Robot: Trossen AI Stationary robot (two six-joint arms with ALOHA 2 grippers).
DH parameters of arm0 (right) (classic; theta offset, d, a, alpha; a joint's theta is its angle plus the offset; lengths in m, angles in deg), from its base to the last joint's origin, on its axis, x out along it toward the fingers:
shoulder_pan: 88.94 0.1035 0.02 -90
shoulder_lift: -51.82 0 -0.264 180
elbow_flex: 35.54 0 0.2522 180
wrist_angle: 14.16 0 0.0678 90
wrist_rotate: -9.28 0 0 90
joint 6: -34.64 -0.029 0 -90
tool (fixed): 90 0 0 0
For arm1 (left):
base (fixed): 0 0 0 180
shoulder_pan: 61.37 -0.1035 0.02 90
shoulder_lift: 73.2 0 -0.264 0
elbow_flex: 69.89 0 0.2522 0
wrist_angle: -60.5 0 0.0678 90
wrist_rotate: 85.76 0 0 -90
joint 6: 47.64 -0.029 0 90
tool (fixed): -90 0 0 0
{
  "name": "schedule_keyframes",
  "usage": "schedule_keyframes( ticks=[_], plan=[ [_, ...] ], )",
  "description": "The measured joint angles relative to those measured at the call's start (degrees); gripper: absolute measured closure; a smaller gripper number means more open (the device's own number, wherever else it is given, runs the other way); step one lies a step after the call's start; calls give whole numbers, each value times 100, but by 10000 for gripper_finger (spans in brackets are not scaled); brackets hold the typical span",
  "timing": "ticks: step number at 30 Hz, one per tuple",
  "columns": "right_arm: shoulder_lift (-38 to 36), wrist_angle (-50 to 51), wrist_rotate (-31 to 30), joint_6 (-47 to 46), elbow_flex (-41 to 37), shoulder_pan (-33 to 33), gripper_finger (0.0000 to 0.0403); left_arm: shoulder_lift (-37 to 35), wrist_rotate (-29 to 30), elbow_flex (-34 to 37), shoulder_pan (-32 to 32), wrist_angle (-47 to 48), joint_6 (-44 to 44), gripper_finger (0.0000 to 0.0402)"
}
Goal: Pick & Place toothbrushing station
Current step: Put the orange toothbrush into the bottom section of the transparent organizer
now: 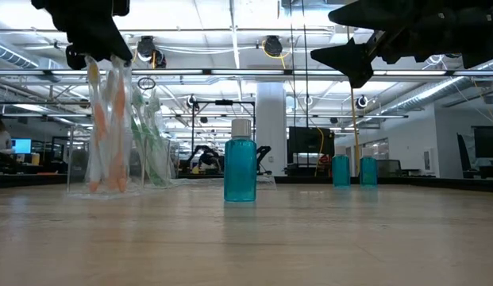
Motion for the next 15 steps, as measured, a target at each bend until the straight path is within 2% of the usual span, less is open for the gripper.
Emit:
schedule_keyframes(
  ticks=[15],
  plan=[
    [0,91,0,-1,-2,0,94,583,203,-4,82,-259,18,366]
  ],
)
